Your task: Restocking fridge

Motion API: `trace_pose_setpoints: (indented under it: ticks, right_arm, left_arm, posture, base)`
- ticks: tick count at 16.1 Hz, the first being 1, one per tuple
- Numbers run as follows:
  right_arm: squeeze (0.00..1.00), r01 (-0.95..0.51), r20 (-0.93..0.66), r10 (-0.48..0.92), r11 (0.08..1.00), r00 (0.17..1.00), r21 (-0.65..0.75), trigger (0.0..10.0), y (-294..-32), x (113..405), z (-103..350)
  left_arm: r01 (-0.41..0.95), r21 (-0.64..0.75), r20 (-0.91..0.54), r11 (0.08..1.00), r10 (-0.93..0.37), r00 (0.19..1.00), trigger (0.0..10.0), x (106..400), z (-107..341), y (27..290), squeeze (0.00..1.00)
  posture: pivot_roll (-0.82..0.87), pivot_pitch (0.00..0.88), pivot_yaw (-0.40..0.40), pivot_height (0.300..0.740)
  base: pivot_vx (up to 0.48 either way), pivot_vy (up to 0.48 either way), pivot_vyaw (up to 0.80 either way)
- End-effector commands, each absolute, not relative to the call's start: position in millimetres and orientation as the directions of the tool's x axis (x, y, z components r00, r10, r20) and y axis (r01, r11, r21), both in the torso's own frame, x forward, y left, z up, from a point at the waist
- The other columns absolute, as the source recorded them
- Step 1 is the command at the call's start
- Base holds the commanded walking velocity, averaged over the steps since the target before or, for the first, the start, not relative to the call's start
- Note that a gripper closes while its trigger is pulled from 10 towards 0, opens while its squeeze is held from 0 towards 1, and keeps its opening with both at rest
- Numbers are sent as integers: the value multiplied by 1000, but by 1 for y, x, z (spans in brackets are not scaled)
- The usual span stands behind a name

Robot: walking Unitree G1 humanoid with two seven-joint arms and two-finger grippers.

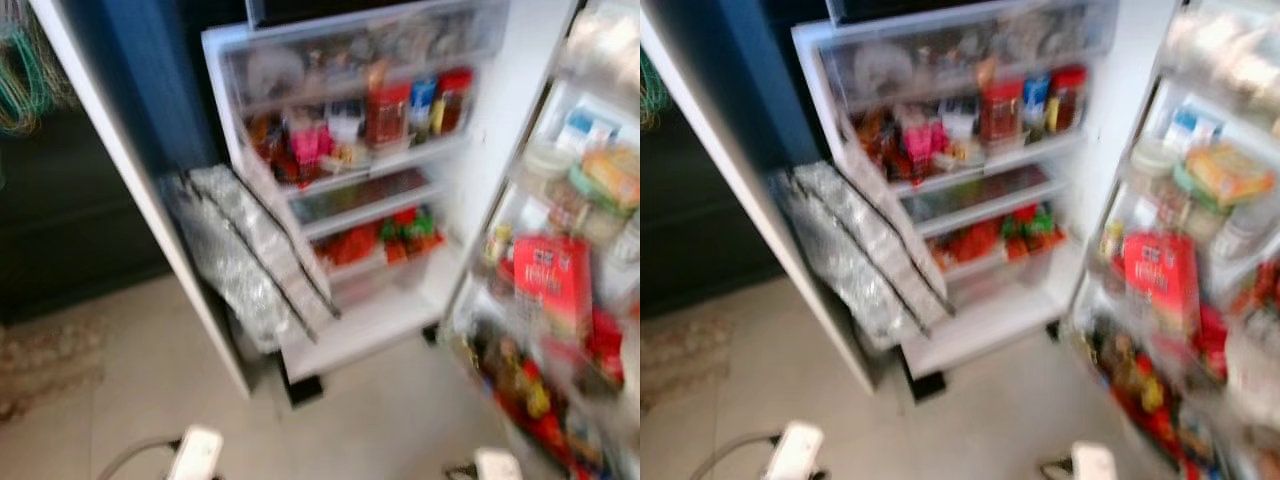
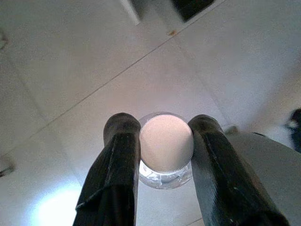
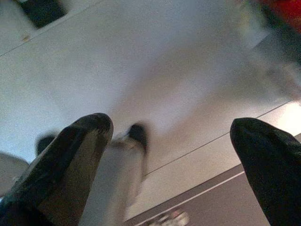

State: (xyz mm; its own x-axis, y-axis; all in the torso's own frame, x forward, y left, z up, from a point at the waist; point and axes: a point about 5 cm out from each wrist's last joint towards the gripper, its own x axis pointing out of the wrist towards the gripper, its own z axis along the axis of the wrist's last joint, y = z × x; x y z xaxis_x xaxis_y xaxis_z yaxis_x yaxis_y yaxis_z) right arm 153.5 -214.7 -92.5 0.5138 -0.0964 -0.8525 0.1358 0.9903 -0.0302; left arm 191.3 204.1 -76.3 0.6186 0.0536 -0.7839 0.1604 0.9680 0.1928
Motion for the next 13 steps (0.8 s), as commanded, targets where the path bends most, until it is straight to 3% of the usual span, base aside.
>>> trace_pose_setpoints:
  ticks: [1,7,13]
  right_arm:
    - [0,156,-860,-87,988,504,-9,10000,-207,149,-96]
    - [0,159,-860,-83,987,503,-2,10000,-207,151,-95]
    - [0,161,-848,-82,987,524,3,10000,-206,165,-90]
  left_arm:
    - [160,212,-791,964,74,607,10000,189,-76,213,0]
    - [172,214,-784,962,63,618,10000,194,-74,211,0]
    - [174,203,-755,963,41,654,10000,210,-66,206,0]
  posture:
    - [5,51,24,740]
    - [9,49,26,740]
    - [-2,21,40,740]
  base:
    - [0,-472,0]
    - [0,-472,0]
    - [0,0,0]
